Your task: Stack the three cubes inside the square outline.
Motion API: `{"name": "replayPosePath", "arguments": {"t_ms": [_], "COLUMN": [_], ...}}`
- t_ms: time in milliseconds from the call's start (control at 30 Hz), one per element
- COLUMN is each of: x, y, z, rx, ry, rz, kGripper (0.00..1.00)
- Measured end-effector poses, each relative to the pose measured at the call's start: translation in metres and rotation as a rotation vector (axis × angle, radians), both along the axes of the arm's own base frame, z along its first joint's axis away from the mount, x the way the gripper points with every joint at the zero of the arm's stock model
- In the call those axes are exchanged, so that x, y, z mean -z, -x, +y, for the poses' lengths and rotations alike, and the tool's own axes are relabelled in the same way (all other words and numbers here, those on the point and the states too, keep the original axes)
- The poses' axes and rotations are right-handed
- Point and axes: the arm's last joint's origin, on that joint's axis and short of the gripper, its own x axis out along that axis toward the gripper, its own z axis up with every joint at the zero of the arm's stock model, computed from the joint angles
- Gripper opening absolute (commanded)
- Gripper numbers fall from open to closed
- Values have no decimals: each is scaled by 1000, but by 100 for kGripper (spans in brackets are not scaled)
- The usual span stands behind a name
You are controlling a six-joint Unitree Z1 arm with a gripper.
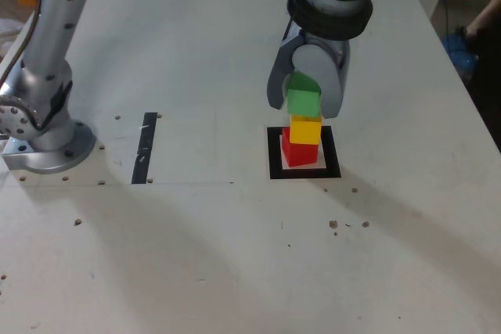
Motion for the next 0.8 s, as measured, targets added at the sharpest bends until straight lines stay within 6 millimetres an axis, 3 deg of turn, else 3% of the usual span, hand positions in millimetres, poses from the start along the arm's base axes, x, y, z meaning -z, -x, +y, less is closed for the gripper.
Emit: {"name": "replayPosePath", "arguments": {"t_ms": [200,433,633,800], "x": [2,7,8,9], "y": [0,-2,-3,-3], "z": [-1,-1,-2,-2], "rx": [5,14,18,19], "ry": [12,24,25,28], "rz": [8,24,28,33], "kGripper": [26,40,61,88]}}
